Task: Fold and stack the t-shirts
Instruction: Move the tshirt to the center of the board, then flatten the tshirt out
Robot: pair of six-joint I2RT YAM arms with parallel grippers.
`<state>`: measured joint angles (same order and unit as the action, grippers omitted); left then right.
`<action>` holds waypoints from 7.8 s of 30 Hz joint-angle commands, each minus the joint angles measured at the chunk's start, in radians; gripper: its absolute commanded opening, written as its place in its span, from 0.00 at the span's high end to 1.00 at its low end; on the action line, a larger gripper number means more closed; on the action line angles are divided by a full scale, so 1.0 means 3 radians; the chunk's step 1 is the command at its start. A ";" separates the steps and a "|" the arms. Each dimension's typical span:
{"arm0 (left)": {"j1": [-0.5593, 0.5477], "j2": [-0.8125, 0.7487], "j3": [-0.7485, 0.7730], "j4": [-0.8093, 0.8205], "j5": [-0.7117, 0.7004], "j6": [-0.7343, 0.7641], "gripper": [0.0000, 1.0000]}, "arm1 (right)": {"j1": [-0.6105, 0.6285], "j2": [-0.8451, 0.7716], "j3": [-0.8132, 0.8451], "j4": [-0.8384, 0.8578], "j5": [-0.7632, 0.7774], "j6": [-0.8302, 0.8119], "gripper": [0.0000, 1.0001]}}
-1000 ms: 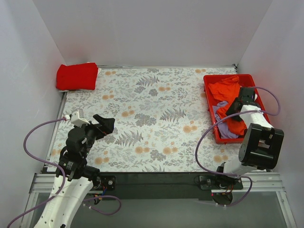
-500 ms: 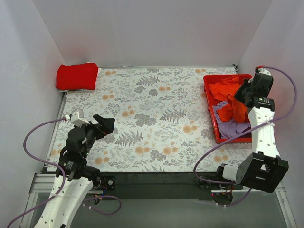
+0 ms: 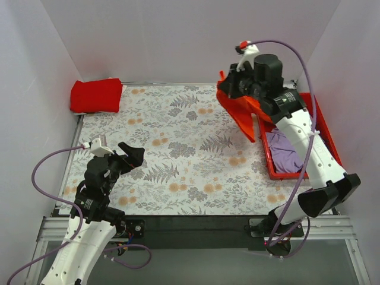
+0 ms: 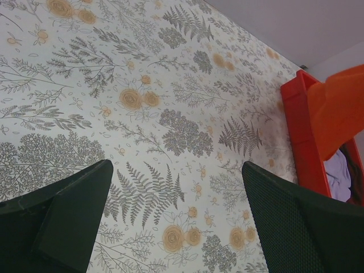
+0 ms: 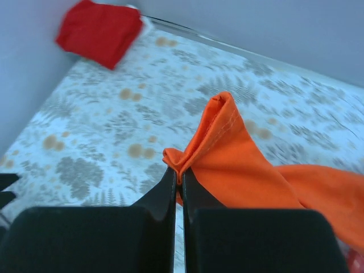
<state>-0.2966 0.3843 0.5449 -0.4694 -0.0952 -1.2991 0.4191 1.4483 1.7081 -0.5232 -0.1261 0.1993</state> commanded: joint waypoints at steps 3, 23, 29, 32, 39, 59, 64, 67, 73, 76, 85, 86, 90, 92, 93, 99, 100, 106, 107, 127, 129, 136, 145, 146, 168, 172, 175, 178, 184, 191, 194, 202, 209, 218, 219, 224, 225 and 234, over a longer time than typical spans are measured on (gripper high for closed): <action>-0.0008 0.0038 -0.0012 -0.0025 -0.0056 -0.0001 0.04 | 0.0882 0.0275 0.0815 0.0373 -0.0081 -0.0117 0.99; -0.0008 0.0059 -0.0011 -0.0036 -0.0092 -0.0011 0.04 | 0.1273 -0.0515 -0.0321 0.1458 0.1356 -0.0634 0.99; -0.0008 0.0303 -0.0022 0.0030 0.0102 0.0035 0.04 | 0.0273 -0.1486 -0.2411 0.0633 0.2226 0.0335 0.77; -0.0008 0.0427 -0.0017 0.0076 0.0159 0.0066 0.04 | 0.0173 -0.1637 -0.2784 0.0226 0.2063 0.0145 0.45; -0.0008 0.0697 -0.0022 0.0113 0.0312 0.0122 0.04 | 0.0259 -0.1346 -0.2595 0.0245 0.0203 -0.0541 0.33; -0.0008 0.1066 -0.0032 0.0148 0.0583 0.0209 0.04 | 0.1492 0.0678 -0.1864 0.1048 -0.0597 -0.1027 0.25; -0.0008 0.1091 -0.0032 0.0143 0.0598 0.0214 0.05 | 0.1492 0.0919 -0.1802 0.1089 -0.0449 -0.1027 0.28; -0.0008 0.1107 -0.0027 0.0148 0.0609 0.0219 0.04 | 0.1487 0.0996 -0.1731 0.1084 -0.0408 -0.1033 0.57; -0.0008 0.1178 -0.0037 0.0174 0.0665 0.0230 0.05 | 0.1288 0.0670 -0.1680 0.1069 -0.0260 -0.0946 0.99; -0.0008 0.1275 -0.0047 0.0215 0.0813 0.0214 0.04 | 0.0992 0.0394 -0.1669 0.1064 -0.0051 -0.0813 0.99; -0.0100 0.1709 -0.0073 0.0567 0.1273 -0.0097 0.05 | -0.0072 0.0097 -0.1843 0.0783 0.0292 0.0011 0.45; -0.0121 0.1751 -0.0048 0.0588 0.1268 -0.0108 0.04 | -0.0067 0.0021 -0.1884 0.0752 0.0313 -0.0010 0.42; -0.0228 0.2001 0.0019 0.0710 0.1212 -0.0190 0.04 | -0.0072 -0.0251 -0.2200 0.0752 0.0042 -0.0112 0.42; -0.0300 0.2230 0.0060 0.0833 0.1212 -0.0241 0.04 | -0.0067 -0.0399 -0.2450 0.0762 -0.0055 -0.0117 0.42; -0.0335 0.2328 0.0106 0.0879 0.1212 -0.0297 0.05 | -0.0067 -0.0440 -0.2538 0.0767 -0.0065 -0.0117 0.42; -0.0535 0.2967 0.0565 0.1135 0.1090 -0.0587 0.15 | -0.0072 -0.0849 -0.3208 0.0767 -0.0142 -0.0051 0.43; -0.0545 0.3044 0.0642 0.1186 0.1054 -0.0670 0.17 | -0.0067 -0.0981 -0.3264 0.0767 -0.0168 -0.0020 0.43; -0.0719 0.3646 0.1276 0.1237 0.0778 -0.1313 0.20 | -0.0072 -0.1513 -0.3581 0.0767 -0.0193 0.0097 0.43; -0.0744 0.3739 0.1358 0.1237 0.0691 -0.1396 0.20 | -0.0072 -0.1570 -0.3607 0.0767 -0.0168 0.0128 0.43; -0.0934 0.4788 0.2325 0.1069 0.0230 -0.1683 0.42 | -0.0067 -0.2332 -0.3955 0.0711 -0.0188 0.0184 0.42; -0.0934 0.4809 0.2376 0.1048 0.0230 -0.1657 0.50 | -0.0067 -0.2358 -0.3965 0.0701 -0.0193 0.0184 0.42; -0.0954 0.4732 0.2397 0.1023 0.0235 -0.1652 0.59 | -0.0067 -0.2414 -0.4016 0.0680 -0.0188 0.0184 0.42; -0.1000 0.4651 0.2300 0.1038 0.0312 -0.1821 0.68 | -0.0067 -0.2429 -0.4047 0.0680 -0.0193 0.0195 0.42; -0.1021 0.4620 0.2290 0.1068 0.0312 -0.1821 0.67 | -0.0067 -0.2429 -0.4052 0.0680 -0.0193 0.0195 0.42; -0.1062 0.4783 0.2264 0.1156 0.0174 -0.1749 0.56 | -0.0072 -0.2440 -0.4165 0.0680 -0.0209 0.0225 0.43; -0.1067 0.4834 0.2305 0.1110 0.0087 -0.1632 0.72 | -0.0067 -0.2435 -0.4190 0.0680 -0.0158 0.0215 0.43; -0.1052 0.4819 0.2381 0.0952 -0.0030 -0.1540 0.95 | -0.0067 -0.2384 -0.4206 0.0680 -0.0056 0.0266 0.43; -0.0980 0.4712 0.2550 0.0692 -0.0214 -0.1336 1.00 | -0.0067 -0.2333 -0.4160 0.0680 -0.0025 0.0332 0.43; -0.0684 0.3966 0.2898 0.0032 -0.0822 -0.0585 1.00 | -0.0067 -0.2271 -0.4006 0.0675 0.0134 0.0333 0.42; -0.0213 0.2938 0.2827 -0.0127 -0.1068 0.0280 1.00 | -0.0072 -0.2031 -0.3735 0.0680 0.0206 0.0246 0.41; -0.0203 0.2611 0.2454 -0.0266 -0.1094 0.0271 1.00 | -0.0072 -0.1888 -0.3648 0.0701 0.0226 0.0230 0.41; -0.0198 0.1813 0.1462 -0.0501 -0.1247 -0.0031 1.00 | -0.0073 -0.1382 -0.3597 0.0920 -0.0111 0.0281 0.42; -0.0198 0.1516 0.1088 -0.0583 -0.1447 -0.0031 1.00 | 0.0346 -0.0702 -0.3440 0.1340 -0.0368 0.0343 0.46; -0.0198 0.1429 0.1032 -0.0588 -0.1421 -0.0016 1.00 | 0.1394 0.0116 -0.2918 0.1442 0.0634 0.0681 0.47; -0.0198 0.1429 0.1022 -0.0593 -0.1421 -0.0016 1.00 | 0.1456 0.0238 -0.2806 0.1442 0.0696 0.0579 0.47; -0.0198 0.1434 0.1006 -0.0593 -0.1401 -0.0006 1.00 | 0.1651 0.0556 -0.2544 0.1350 0.0865 0.0318 0.48; -0.0193 0.1434 0.0996 -0.0588 -0.1370 -0.0011 1.00 | 0.1656 0.0643 -0.2513 0.1310 0.0880 0.0287 0.48; -0.0198 0.1602 0.0863 -0.0456 -0.1294 -0.0041 1.00 | 0.1676 0.1001 -0.2385 0.1120 0.0972 0.0021 0.69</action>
<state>-0.3550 0.8433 0.8253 -0.6418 -0.4862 -1.3079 0.9176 1.7210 0.9730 -0.1398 0.1310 0.2413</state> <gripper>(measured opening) 0.014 0.324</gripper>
